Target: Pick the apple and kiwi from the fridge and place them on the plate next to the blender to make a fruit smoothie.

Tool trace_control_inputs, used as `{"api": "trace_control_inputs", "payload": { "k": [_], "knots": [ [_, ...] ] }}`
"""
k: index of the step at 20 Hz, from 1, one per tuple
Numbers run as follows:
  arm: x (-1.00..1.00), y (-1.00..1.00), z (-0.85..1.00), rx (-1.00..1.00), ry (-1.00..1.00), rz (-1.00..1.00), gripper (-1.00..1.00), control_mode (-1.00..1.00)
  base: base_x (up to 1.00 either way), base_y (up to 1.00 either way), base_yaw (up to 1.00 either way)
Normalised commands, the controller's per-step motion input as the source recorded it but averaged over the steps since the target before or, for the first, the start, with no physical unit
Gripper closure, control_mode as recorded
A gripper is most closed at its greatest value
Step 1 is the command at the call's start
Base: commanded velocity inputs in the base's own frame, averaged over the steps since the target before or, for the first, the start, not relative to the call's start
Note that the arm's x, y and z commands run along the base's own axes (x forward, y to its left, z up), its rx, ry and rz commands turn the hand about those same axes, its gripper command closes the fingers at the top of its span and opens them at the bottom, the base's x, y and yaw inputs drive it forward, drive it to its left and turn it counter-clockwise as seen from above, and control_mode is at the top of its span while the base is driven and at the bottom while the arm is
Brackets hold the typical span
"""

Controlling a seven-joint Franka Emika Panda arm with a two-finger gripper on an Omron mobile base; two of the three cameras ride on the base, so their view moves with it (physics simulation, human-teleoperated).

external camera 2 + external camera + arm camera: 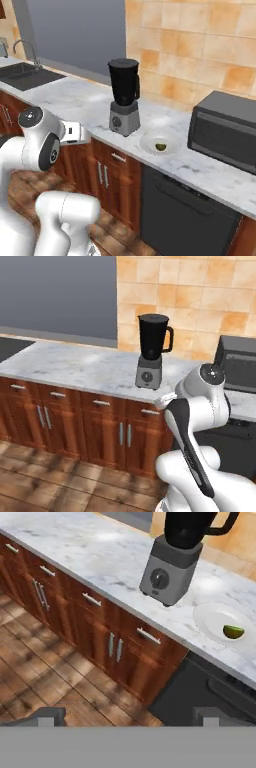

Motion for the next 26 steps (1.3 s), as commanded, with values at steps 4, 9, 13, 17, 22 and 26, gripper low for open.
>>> {"api": "trace_control_inputs", "payload": {
  "k": [4,9,13,17,22,26],
  "knots": [
    [0.0,0.0,0.0,0.0,0.0,0.0,-1.0,1.0,0.01,0.69,0.85],
    [0.0,0.0,0.0,0.0,0.0,0.0,-1.0,1.0,0.62,0.91,0.59],
    [0.0,0.0,0.0,0.0,0.0,0.0,-1.0,1.0,1.0,1.0,0.34],
    [0.0,0.0,0.0,0.0,0.0,0.0,-1.0,1.0,1.0,1.0,0.27],
    [0.0,0.0,0.0,0.0,0.0,0.0,-1.0,1.0,1.0,1.0,0.19],
    [0.0,0.0,0.0,0.0,0.0,0.0,-1.0,1.0,1.0,1.0,0.19]
  ]
}}
